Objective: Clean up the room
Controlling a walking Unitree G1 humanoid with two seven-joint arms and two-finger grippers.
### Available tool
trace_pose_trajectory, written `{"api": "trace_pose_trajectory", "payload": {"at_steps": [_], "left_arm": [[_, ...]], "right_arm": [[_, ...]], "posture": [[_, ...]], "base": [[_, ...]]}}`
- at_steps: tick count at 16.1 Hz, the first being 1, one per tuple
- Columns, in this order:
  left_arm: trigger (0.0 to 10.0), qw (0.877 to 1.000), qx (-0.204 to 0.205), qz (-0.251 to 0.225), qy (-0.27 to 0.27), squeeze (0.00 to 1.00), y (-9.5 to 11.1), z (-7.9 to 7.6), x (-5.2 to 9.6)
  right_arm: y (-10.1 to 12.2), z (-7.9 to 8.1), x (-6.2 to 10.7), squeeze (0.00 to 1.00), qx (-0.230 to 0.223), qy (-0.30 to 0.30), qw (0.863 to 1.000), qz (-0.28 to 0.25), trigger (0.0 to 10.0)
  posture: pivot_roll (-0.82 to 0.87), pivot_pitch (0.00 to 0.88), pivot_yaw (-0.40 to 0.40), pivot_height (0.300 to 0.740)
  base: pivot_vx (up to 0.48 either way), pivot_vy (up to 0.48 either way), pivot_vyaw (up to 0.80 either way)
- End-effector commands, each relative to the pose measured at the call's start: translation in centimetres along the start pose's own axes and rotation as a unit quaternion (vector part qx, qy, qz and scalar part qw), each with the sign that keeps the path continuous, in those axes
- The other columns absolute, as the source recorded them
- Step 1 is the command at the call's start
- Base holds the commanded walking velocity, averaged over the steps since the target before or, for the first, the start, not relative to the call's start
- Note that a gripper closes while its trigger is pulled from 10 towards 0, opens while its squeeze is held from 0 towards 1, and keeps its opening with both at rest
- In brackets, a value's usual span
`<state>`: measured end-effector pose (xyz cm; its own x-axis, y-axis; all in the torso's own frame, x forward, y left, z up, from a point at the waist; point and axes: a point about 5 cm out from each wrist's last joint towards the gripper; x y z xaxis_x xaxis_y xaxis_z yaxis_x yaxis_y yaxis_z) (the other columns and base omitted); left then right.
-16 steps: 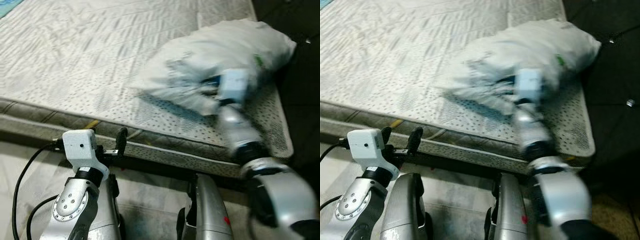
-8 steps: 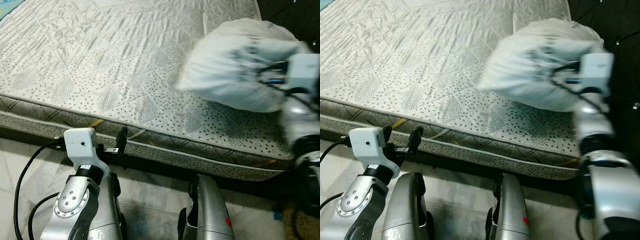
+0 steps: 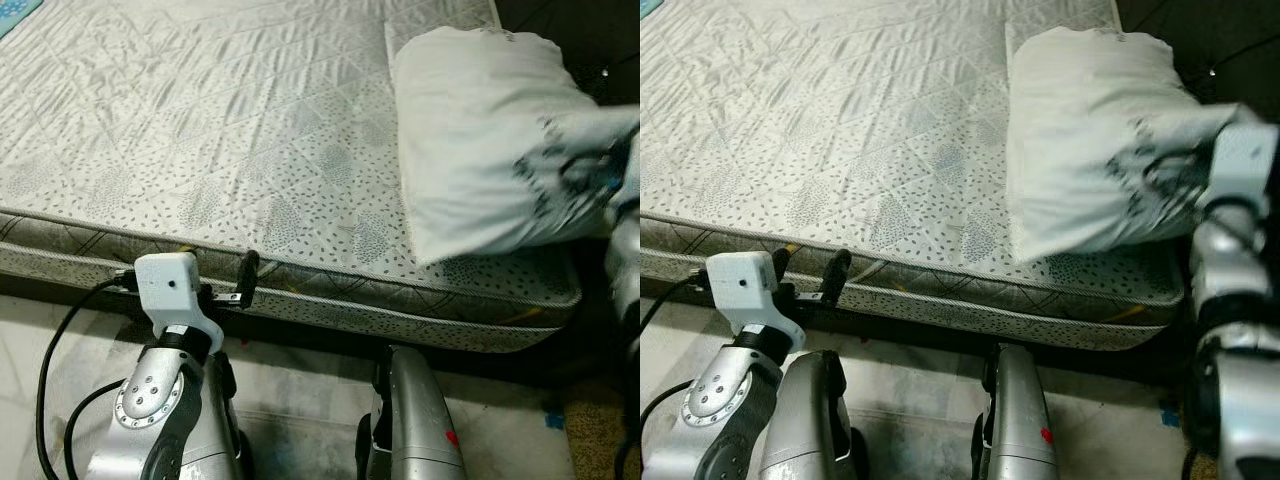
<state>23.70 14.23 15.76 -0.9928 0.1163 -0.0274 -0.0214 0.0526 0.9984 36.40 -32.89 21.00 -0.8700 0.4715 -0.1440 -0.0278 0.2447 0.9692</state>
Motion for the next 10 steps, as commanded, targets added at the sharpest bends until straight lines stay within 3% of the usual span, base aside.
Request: {"api": "trace_pose_trajectory", "payload": {"at_steps": [1, 4, 10], "left_arm": [[10.0, 1.0, 0.0, 0.0, -0.004, 0.0, -0.1, 0.0, 0.0], [10.0, 1.0, 0.0, 0.0, -0.007, 0.0, -0.1, -0.1, -0.1], [10.0, 1.0, 0.003, -0.002, -0.017, 0.0, -0.2, -0.5, -0.5]], "right_arm": [[0.4, 0.0, 0.1, 0.0, -0.013, 0.01, 1.0, -0.018, 0.0], [-1.0, 1.0, 1.4, 0.0, -0.014, 0.038, 0.999, -0.014, 0.0], [-2.4, 4.0, 6.3, 0.0, -0.047, 0.098, 0.994, 0.005, 0.0]], "posture": [[0.04, 0.182, -0.042, 0.528], [0.03, 0.179, -0.04, 0.528], [0.01, 0.166, -0.036, 0.528]], "base": [[0.0, 0.0, 0.0], [0.0, 0.0, 0.0], [0.0, 0.0, 0.0]]}}
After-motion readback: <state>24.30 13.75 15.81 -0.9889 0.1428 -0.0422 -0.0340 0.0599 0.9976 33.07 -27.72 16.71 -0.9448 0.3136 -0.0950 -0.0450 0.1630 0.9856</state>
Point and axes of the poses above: a point about 5 cm out from each wrist's last joint towards the gripper, its own x axis pointing back from the gripper into the wrist, its own y axis along the axis of the wrist's last joint, z = x × y, and after that the axes turned 7 degrees about -x, right-handed
